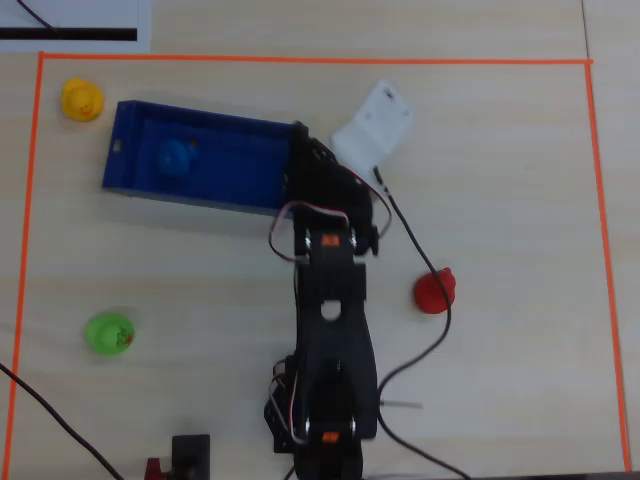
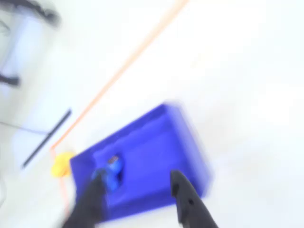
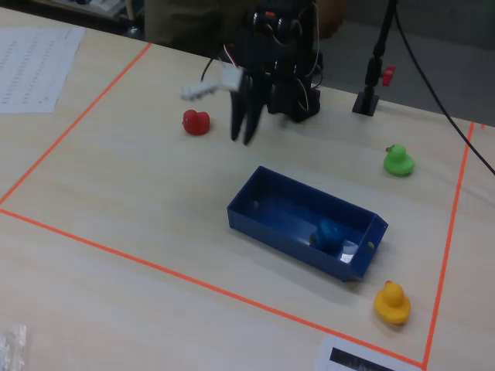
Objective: Grasp blue duck and put it into box.
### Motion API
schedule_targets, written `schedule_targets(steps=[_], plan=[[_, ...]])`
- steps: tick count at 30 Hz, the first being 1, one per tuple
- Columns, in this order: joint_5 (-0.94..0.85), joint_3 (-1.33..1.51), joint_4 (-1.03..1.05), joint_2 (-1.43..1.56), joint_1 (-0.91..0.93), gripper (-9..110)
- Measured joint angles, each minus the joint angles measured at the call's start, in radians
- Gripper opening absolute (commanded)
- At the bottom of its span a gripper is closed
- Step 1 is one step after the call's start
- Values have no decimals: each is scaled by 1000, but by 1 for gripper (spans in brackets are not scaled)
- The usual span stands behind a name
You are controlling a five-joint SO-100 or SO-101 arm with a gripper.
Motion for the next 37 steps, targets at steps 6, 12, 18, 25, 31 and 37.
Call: schedule_targets(steps=[6, 12, 18, 25, 31, 37], plan=[[-172, 597, -58, 621, 6, 0], [-287, 992, 64, 999, 15, 0], [-474, 1062, 354, 1019, -14, 1], [-472, 1062, 431, 1039, 11, 2], [-472, 1062, 431, 1039, 11, 2], [-472, 1062, 431, 1039, 11, 2]])
